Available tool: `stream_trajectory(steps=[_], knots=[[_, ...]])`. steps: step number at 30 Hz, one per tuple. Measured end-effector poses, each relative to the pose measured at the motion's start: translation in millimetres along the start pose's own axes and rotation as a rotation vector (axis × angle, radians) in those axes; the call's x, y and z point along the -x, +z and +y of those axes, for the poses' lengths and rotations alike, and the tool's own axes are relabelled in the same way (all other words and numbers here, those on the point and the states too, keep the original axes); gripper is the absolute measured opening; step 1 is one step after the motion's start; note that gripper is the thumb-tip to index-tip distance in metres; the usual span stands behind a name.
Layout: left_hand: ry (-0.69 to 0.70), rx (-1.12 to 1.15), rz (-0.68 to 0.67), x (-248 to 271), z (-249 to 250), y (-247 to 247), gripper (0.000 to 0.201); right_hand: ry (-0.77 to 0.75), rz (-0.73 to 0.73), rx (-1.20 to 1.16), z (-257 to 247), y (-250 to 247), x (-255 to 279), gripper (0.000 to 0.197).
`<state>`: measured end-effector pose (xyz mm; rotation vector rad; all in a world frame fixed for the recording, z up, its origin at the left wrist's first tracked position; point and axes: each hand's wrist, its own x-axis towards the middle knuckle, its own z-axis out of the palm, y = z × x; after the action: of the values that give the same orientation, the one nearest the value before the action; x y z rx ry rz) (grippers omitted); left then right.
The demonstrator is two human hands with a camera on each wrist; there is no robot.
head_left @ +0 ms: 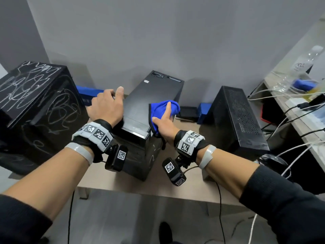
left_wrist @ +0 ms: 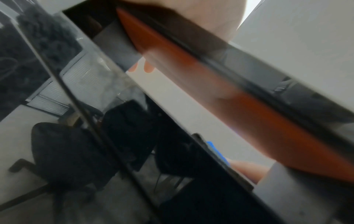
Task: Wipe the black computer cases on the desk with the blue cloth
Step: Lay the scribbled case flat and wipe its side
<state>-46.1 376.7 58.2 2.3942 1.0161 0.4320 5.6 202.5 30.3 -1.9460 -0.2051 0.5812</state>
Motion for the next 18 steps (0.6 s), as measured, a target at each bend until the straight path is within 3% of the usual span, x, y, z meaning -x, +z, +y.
stream_trajectory(steps=[3,11,13,15,18], knots=[[0.014,-0.005,-0.018,0,0,-1,0.068,-0.004,-0.009,-0.05,12,13,22,0.095],[0.123,-0.056,-0.043,-2,-3,-1,0.067,-0.021,0.045,-0.289,40,22,17,0.066],[0.123,-0.05,-0.037,-1,-3,0,0.067,0.051,0.045,-0.266,56,28,8,0.058],[0.123,-0.053,-0.02,-2,-3,1,0.067,0.191,0.03,-0.281,71,39,3,0.066],[0.122,-0.049,0.004,-3,-4,1,0.068,0.252,0.022,-0.474,123,57,-30,0.11]])
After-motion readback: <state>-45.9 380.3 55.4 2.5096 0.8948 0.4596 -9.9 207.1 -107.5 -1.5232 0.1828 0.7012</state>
